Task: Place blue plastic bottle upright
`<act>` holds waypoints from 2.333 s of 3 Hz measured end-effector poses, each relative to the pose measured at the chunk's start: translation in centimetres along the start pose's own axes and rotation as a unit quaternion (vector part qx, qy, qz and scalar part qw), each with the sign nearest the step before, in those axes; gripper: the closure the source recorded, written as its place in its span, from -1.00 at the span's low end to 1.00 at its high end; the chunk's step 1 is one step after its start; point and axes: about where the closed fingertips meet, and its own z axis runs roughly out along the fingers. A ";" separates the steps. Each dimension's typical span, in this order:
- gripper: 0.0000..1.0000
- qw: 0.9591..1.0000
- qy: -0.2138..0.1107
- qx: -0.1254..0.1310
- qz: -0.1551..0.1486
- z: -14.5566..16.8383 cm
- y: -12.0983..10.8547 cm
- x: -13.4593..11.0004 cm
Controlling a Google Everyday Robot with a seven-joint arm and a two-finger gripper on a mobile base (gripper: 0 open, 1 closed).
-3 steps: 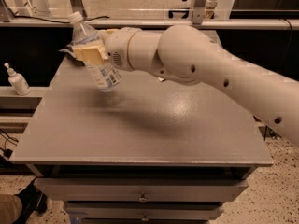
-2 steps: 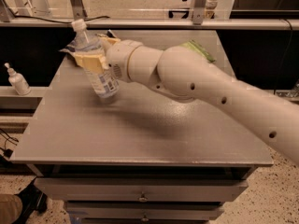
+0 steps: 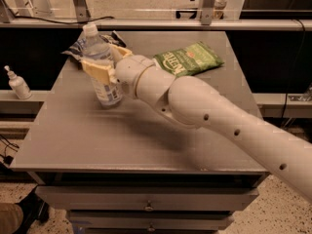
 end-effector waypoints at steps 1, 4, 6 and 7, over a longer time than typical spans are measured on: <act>1.00 1.000 -0.014 0.010 -0.001 -1.2 -0.1 0.1; 0.21 1.000 -0.014 0.006 0.010 -1.8 0.5 1.0; -0.76 1.000 -0.014 0.006 0.010 -1.8 0.6 0.9; -1.00 1.000 -0.008 0.006 0.017 -2.5 1.2 1.8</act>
Offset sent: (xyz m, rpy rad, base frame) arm -0.0134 -0.0183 -0.0128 0.0360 -0.0158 -0.0222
